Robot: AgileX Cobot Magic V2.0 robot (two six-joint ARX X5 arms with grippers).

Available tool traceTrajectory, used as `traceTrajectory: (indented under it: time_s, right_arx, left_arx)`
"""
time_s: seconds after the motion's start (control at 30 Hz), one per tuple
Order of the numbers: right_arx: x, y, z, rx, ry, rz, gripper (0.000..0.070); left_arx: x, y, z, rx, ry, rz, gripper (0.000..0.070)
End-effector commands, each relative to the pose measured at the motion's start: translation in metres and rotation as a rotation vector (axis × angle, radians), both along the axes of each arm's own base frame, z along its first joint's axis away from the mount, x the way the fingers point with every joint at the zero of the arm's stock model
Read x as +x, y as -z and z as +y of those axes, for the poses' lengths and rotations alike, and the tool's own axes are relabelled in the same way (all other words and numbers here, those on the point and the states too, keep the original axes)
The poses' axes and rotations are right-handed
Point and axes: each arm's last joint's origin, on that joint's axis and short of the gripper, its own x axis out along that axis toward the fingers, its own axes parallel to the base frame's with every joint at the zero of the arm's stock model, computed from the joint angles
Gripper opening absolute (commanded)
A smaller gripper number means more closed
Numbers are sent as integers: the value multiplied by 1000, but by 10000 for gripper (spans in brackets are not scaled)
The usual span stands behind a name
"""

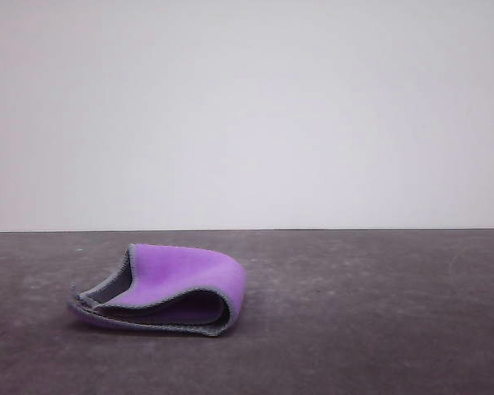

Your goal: Fold clothes

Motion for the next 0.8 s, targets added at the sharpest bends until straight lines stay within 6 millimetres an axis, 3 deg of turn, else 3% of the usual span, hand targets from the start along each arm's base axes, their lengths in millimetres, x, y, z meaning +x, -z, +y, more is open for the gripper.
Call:
traceTrajectory:
  time_s: [0.0, 0.77]
  right_arx:
    - [0, 0, 0, 17, 8, -9, 7]
    - [0, 0, 0, 17, 8, -9, 7]
  left_arx:
    - [0, 6, 0, -7, -2, 32, 16]
    - [0, 6, 0, -7, -2, 32, 16]
